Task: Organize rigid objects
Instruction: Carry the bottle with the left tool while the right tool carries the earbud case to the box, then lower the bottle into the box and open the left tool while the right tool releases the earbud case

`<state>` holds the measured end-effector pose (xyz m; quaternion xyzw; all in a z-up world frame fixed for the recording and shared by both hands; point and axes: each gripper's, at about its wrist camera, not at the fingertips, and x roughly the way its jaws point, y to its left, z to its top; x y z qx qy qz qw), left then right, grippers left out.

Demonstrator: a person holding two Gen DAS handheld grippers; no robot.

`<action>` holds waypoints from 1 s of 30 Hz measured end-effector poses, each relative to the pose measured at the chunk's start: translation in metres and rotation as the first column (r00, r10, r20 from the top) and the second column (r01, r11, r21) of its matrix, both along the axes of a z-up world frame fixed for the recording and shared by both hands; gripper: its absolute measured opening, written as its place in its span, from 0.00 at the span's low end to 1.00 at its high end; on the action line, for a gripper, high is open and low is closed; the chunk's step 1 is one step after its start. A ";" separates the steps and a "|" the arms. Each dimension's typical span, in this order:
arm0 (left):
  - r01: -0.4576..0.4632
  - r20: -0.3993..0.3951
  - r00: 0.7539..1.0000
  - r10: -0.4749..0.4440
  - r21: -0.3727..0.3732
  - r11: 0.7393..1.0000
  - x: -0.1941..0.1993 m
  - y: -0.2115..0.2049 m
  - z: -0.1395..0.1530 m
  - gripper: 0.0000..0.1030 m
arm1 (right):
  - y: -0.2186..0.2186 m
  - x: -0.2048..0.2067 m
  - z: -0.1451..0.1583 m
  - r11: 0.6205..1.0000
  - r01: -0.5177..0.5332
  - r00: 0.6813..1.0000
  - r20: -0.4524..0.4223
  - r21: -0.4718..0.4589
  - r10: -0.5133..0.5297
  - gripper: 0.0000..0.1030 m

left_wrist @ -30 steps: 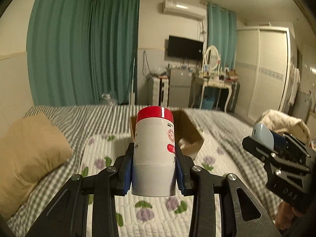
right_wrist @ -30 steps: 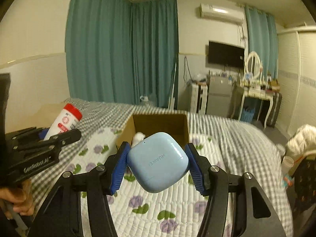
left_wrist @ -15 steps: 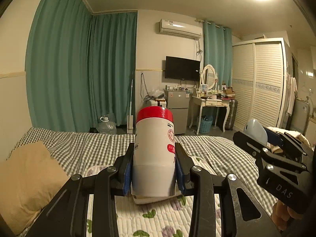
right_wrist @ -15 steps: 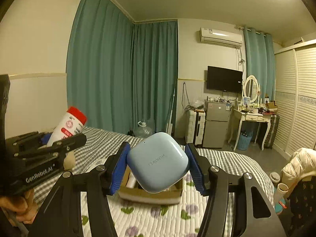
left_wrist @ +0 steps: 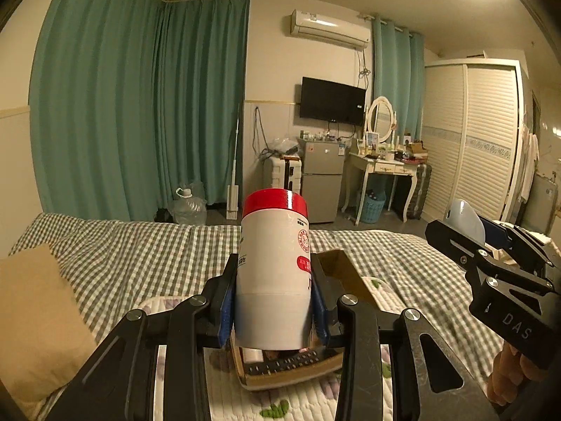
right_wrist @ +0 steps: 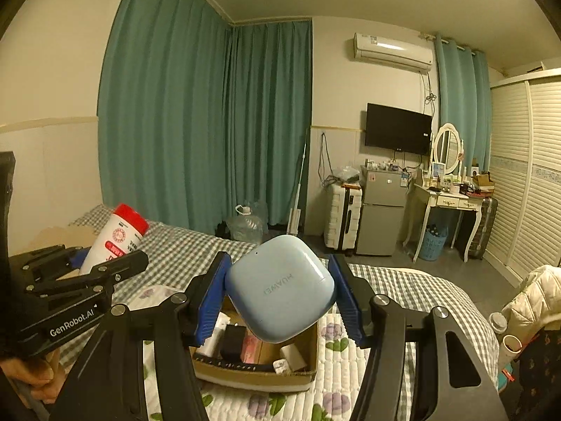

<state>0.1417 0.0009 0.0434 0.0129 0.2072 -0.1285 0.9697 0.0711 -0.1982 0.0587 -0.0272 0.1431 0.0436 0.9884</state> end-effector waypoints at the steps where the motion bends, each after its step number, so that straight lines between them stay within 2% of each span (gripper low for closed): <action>1: -0.001 -0.007 1.000 0.001 0.000 1.000 0.006 0.000 -0.003 0.35 | -0.003 0.010 -0.004 1.000 0.001 1.000 -0.006 0.002 -0.001 0.56; 4: 0.017 -0.070 0.997 -0.019 -0.028 0.999 0.032 0.000 -0.024 0.35 | -0.008 0.035 -0.018 1.000 0.000 1.000 -0.031 0.009 0.000 0.56; 8: 0.014 -0.147 0.989 -0.016 -0.011 1.000 0.064 -0.004 -0.057 0.35 | -0.012 0.072 -0.046 1.000 -0.014 0.996 -0.089 0.006 0.014 0.56; 13: 0.034 -0.244 0.969 -0.035 -0.008 0.999 0.100 -0.014 -0.095 0.35 | -0.012 0.116 -0.087 0.999 -0.047 0.980 -0.196 -0.020 0.042 0.56; 16: 0.032 -0.297 0.954 -0.042 -0.037 0.999 0.116 -0.019 -0.114 0.35 | -0.013 0.137 -0.110 0.998 -0.062 0.964 -0.260 -0.021 0.055 0.56; 23: 0.050 -0.399 0.916 -0.036 0.025 0.998 0.142 -0.031 -0.145 0.35 | -0.008 0.168 -0.147 0.994 -0.087 0.935 -0.349 -0.061 0.060 0.56; 27: 0.075 -0.409 0.911 -0.043 0.063 0.995 0.143 -0.036 -0.148 0.35 | -0.008 0.178 -0.168 0.992 -0.095 0.916 -0.399 -0.087 0.052 0.56; 30: 0.075 -0.420 0.907 -0.023 0.107 0.991 0.145 -0.039 -0.152 0.35 | -0.002 0.179 -0.175 0.984 -0.109 0.915 -0.402 -0.144 0.042 0.56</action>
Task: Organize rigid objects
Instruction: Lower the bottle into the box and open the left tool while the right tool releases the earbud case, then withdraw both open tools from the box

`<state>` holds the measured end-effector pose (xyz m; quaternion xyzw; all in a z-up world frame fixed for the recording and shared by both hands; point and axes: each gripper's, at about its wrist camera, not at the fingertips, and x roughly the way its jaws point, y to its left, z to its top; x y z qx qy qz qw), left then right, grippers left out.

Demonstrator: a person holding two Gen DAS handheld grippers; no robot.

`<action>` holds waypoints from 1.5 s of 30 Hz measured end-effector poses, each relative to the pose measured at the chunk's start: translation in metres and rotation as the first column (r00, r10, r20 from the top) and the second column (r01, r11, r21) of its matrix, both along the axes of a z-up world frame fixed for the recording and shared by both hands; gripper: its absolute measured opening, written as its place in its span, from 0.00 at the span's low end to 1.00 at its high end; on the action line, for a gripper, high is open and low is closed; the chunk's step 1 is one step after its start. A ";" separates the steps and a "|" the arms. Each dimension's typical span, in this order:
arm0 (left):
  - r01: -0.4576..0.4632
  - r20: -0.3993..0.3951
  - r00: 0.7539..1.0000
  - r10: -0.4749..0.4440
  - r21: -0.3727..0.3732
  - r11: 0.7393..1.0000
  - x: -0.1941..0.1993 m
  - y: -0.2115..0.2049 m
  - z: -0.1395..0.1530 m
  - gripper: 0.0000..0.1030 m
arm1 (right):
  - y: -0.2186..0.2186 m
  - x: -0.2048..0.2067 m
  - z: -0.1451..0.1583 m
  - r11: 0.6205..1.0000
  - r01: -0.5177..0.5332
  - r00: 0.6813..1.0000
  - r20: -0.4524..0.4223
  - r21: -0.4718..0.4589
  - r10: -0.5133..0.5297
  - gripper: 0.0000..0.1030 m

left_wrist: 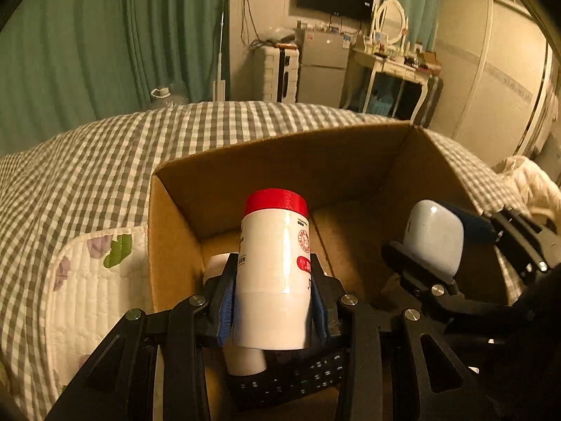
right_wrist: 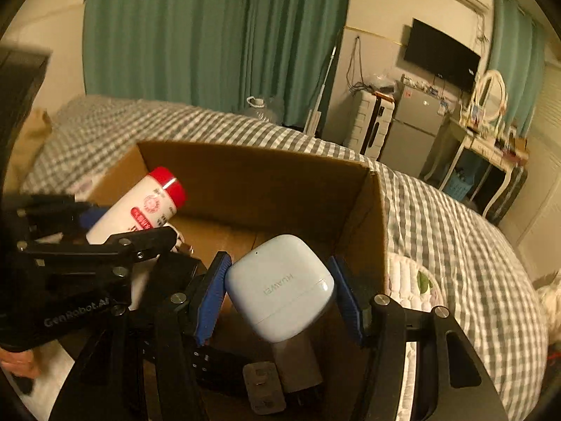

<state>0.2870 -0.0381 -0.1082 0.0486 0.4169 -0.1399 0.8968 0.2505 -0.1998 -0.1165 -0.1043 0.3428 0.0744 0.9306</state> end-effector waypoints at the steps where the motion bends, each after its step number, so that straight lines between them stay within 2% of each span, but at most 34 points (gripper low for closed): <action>1: -0.001 -0.002 1.000 0.001 -0.003 1.000 0.000 0.001 0.000 0.35 | 0.002 0.000 -0.001 1.000 0.002 1.000 -0.002 -0.012 -0.002 0.56; 4: -0.015 0.001 1.000 0.015 0.013 1.000 0.000 0.001 0.000 0.39 | 0.003 0.000 -0.003 1.000 -0.001 1.000 -0.008 -0.019 0.001 0.56; 6: -0.035 0.009 0.999 0.034 0.012 0.999 -0.001 0.004 0.002 0.49 | 0.003 0.000 -0.003 1.000 -0.002 1.000 -0.018 -0.019 0.002 0.56; 8: -0.033 0.020 0.999 0.033 0.006 0.999 -0.003 0.007 0.006 0.53 | 0.000 -0.002 -0.001 1.000 0.006 1.000 -0.013 0.010 -0.006 0.56; 9: -0.031 0.015 0.999 0.031 0.000 1.000 -0.004 0.009 0.009 0.58 | -0.002 -0.003 0.000 1.000 0.004 1.000 -0.002 0.028 -0.004 0.58; 10: -0.038 0.010 0.999 0.038 -0.014 0.999 -0.005 0.011 0.013 0.59 | -0.004 -0.007 0.002 0.999 0.010 1.000 0.013 0.040 -0.010 0.61; 11: -0.040 0.006 0.999 0.041 -0.056 0.998 -0.008 0.016 0.019 0.63 | -0.005 -0.009 0.004 0.999 0.018 1.000 0.021 0.045 -0.019 0.64; 12: -0.050 0.010 0.999 0.051 -0.071 0.996 -0.010 0.019 0.023 0.70 | -0.009 -0.015 0.009 0.998 0.027 0.999 0.036 0.059 -0.030 0.65; 14: -0.067 0.043 0.997 0.071 -0.090 0.994 -0.017 0.024 0.037 0.76 | -0.013 -0.023 0.020 0.996 0.036 0.997 0.062 0.086 -0.041 0.73; 17: -0.072 0.088 0.993 0.082 -0.106 0.992 -0.029 0.031 0.061 0.79 | -0.017 -0.036 0.040 0.993 0.046 0.991 0.116 0.107 -0.059 0.86; 19: -0.081 0.108 0.990 0.093 -0.110 0.991 -0.036 0.034 0.074 0.80 | -0.018 -0.046 0.053 0.993 0.058 0.986 0.151 0.104 -0.073 0.86; 22: -0.076 0.156 0.983 0.101 -0.159 0.984 -0.054 0.043 0.098 0.83 | -0.020 -0.063 0.074 0.989 0.085 0.975 0.192 0.122 -0.107 0.90; 24: -0.075 0.208 0.971 0.114 -0.185 0.980 -0.071 0.050 0.118 0.92 | -0.021 -0.075 0.087 0.986 0.095 0.968 0.217 0.137 -0.123 0.94; 27: -0.084 0.278 0.951 0.135 -0.187 0.979 -0.095 0.058 0.141 0.94 | -0.018 -0.098 0.110 0.984 0.118 0.954 0.260 0.136 -0.150 1.00; 31: -0.092 0.342 0.928 0.148 -0.174 0.980 -0.128 0.064 0.167 0.97 | -0.011 -0.132 0.139 0.982 0.126 0.934 0.317 0.143 -0.166 1.00; 36: -0.077 0.421 0.894 0.151 -0.186 0.979 -0.167 0.068 0.194 0.98 | -0.002 -0.168 0.168 0.982 0.123 0.923 0.347 0.144 -0.166 1.00; 40: -0.068 0.475 0.866 0.153 -0.192 0.979 -0.197 0.072 0.205 1.00 | 0.004 -0.200 0.187 0.984 0.116 0.909 0.384 0.138 -0.161 1.00; 45: -0.068 0.505 0.850 0.153 -0.183 0.981 -0.222 0.077 0.207 1.00 | 0.010 -0.228 0.193 0.984 0.122 0.903 0.397 0.132 -0.165 1.00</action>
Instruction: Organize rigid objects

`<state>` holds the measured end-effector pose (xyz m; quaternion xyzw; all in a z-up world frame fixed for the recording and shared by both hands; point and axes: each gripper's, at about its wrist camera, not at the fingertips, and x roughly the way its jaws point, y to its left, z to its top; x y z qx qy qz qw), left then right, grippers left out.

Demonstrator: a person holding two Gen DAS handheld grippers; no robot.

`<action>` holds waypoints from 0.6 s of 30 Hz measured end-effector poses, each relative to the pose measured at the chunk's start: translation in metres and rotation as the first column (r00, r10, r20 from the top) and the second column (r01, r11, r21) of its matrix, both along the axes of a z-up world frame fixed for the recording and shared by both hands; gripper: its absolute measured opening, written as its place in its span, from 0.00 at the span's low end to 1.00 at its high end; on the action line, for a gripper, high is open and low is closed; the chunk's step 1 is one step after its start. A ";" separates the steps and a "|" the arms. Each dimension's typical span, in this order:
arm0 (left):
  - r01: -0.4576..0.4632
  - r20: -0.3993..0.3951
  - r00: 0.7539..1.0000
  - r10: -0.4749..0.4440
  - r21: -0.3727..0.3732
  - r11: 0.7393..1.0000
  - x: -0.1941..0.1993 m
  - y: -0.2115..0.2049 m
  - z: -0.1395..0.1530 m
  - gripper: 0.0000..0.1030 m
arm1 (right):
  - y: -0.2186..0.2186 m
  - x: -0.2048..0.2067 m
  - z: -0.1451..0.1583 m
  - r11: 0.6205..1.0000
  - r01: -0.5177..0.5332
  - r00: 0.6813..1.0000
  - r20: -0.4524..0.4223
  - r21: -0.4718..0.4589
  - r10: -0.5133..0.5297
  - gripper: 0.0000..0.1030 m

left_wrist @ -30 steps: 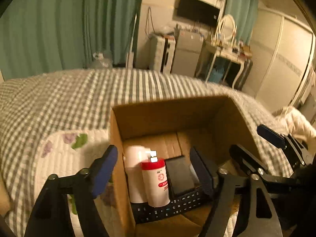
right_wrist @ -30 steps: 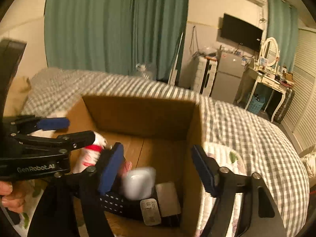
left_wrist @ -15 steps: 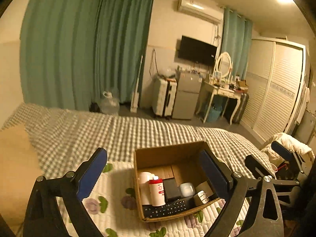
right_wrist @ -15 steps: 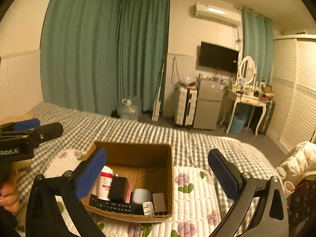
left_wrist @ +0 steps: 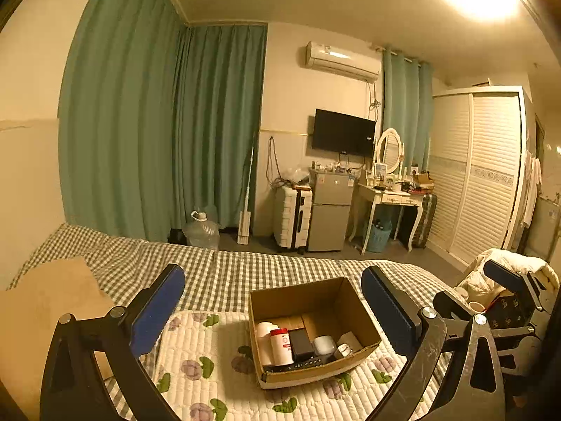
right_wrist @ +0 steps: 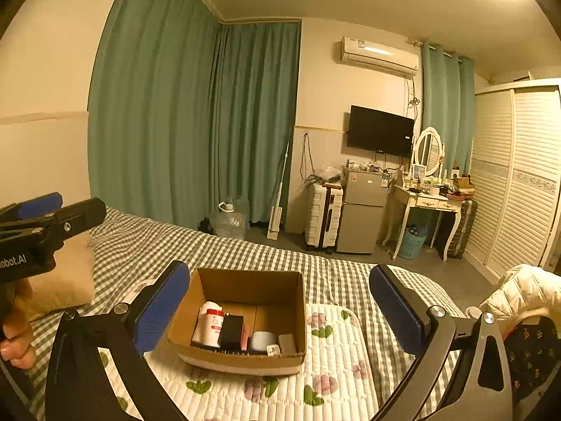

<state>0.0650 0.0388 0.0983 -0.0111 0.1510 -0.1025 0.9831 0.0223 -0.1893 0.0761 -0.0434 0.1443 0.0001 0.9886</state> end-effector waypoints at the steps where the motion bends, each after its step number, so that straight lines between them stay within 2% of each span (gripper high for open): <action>1: -0.001 0.002 1.000 0.001 0.002 1.000 -0.004 0.001 0.000 1.00 | -0.001 -0.006 0.000 1.000 0.001 1.000 0.000 -0.002 -0.001 1.00; 11: 0.018 0.008 1.000 -0.018 -0.042 0.999 -0.036 0.017 -0.047 1.00 | -0.003 -0.046 -0.023 0.999 0.035 0.999 -0.023 -0.015 -0.035 1.00; 18: 0.017 -0.018 1.000 -0.017 0.006 1.000 -0.038 0.012 -0.077 1.00 | -0.012 -0.059 -0.051 0.996 0.073 0.997 -0.043 0.049 -0.071 1.00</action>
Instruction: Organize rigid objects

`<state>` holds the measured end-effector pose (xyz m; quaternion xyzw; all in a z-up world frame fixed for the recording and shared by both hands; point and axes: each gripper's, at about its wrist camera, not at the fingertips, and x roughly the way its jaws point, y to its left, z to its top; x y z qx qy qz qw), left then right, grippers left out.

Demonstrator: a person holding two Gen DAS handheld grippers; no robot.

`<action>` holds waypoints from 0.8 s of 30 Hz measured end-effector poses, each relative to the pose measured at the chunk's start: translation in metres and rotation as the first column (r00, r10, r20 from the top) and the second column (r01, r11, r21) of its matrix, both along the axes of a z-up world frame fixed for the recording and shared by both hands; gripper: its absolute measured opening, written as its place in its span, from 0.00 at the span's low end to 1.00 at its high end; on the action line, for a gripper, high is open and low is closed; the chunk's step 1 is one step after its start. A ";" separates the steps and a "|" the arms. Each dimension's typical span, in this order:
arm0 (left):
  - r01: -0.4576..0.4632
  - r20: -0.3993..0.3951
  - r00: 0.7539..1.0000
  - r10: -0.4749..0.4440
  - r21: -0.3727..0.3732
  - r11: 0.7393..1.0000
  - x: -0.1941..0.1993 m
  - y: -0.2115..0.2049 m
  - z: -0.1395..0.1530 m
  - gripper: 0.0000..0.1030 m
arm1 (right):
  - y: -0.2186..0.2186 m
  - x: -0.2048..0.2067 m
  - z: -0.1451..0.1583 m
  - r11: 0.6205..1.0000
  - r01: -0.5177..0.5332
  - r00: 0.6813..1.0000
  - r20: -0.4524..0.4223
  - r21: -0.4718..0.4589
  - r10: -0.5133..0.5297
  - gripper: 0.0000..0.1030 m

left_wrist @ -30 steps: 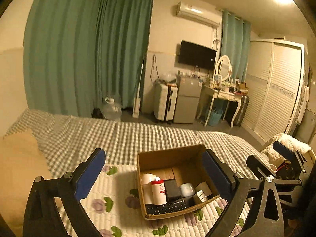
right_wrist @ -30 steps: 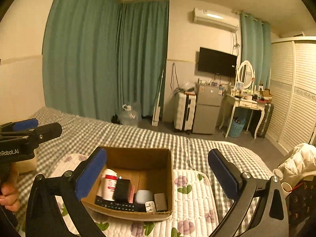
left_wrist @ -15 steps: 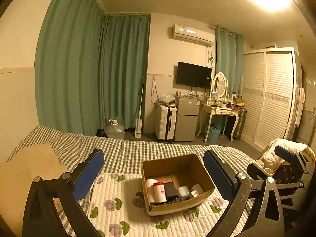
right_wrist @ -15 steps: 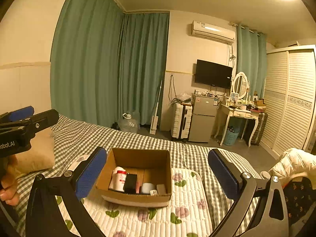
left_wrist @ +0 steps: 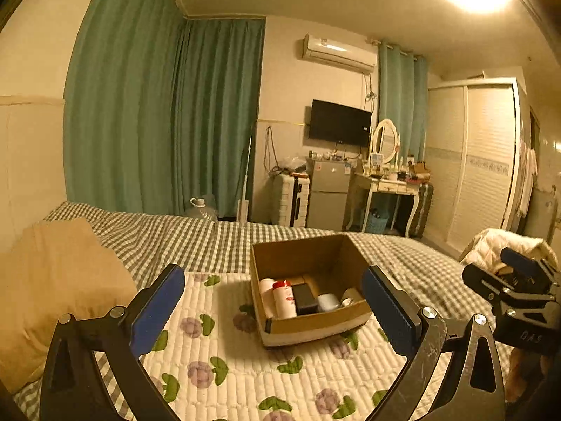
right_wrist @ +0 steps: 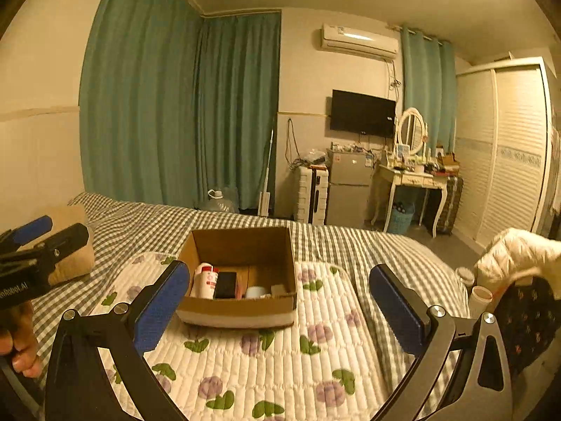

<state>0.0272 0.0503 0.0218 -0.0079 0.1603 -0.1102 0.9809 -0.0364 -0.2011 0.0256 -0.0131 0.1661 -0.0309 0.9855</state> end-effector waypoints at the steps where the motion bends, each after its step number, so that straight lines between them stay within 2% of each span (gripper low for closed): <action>1: -0.002 -0.002 1.000 0.002 0.002 1.000 0.001 0.000 -0.003 1.00 | 0.000 0.000 -0.004 1.000 0.001 1.000 -0.003 0.003 -0.001 1.00; 6: 0.017 -0.049 0.999 -0.017 -0.010 1.000 0.005 0.001 -0.015 1.00 | 0.003 0.005 -0.017 1.000 -0.003 1.000 -0.020 0.011 0.003 1.00; 16: -0.027 -0.061 0.998 0.027 0.008 1.000 0.011 0.004 -0.032 1.00 | 0.009 0.016 -0.040 0.999 -0.020 0.998 -0.062 0.025 0.022 1.00; 24: -0.016 -0.066 0.998 0.017 0.010 1.000 0.015 -0.001 -0.031 1.00 | 0.008 0.018 -0.048 0.999 -0.018 0.998 -0.068 0.026 0.020 1.00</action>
